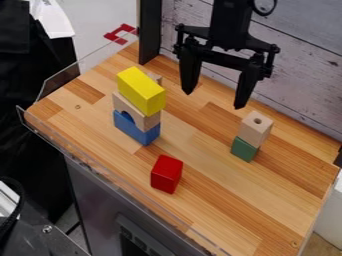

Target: Place cube on top of yellow block

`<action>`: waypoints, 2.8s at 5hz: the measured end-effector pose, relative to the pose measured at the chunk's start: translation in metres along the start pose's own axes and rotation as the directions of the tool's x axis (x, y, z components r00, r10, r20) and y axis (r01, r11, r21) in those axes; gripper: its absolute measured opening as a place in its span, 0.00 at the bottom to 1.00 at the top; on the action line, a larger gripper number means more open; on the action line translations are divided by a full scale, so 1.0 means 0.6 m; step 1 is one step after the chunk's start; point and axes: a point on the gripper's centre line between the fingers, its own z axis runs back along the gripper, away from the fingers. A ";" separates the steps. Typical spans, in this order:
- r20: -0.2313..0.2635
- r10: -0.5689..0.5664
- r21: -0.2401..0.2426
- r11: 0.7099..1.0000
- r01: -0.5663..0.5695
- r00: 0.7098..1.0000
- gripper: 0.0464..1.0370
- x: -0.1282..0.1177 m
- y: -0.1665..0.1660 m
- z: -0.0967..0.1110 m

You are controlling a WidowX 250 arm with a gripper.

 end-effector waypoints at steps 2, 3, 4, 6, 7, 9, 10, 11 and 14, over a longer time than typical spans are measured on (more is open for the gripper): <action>-0.057 -0.013 0.019 1.000 0.014 0.998 0.96 0.015 -0.008 -0.026; -0.062 -0.035 0.027 0.999 0.037 0.997 0.96 0.024 -0.022 -0.034; -0.078 -0.037 0.028 0.999 0.040 0.996 0.96 0.044 -0.029 -0.053; -0.100 -0.038 0.016 0.999 0.039 0.994 0.96 0.049 -0.035 -0.060; -0.115 -0.043 0.021 0.999 0.046 0.992 0.96 0.046 -0.045 -0.054; -0.163 -0.068 0.027 0.997 0.074 0.984 0.96 0.038 -0.071 -0.073; -0.173 -0.065 0.025 0.997 0.071 0.983 0.96 0.043 -0.074 -0.081; -0.210 -0.051 0.032 0.998 0.059 0.976 0.96 0.045 -0.073 -0.103; -0.199 -0.015 0.025 0.999 0.021 0.980 0.63 0.058 -0.073 -0.116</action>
